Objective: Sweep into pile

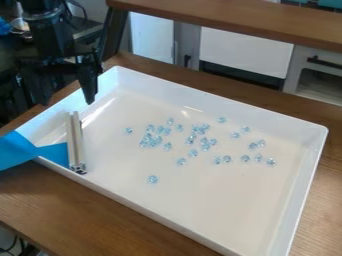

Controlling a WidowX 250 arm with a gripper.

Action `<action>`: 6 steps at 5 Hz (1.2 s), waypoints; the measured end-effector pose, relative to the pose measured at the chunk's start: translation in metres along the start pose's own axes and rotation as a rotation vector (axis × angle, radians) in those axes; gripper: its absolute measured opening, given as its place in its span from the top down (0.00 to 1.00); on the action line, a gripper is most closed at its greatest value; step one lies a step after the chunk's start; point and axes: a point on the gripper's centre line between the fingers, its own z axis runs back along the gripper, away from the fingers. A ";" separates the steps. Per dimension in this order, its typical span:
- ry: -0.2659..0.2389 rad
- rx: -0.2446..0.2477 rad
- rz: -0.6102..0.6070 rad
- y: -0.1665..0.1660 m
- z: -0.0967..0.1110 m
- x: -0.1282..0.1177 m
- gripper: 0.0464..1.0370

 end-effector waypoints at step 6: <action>-0.099 0.035 0.138 0.008 -0.056 0.018 0.04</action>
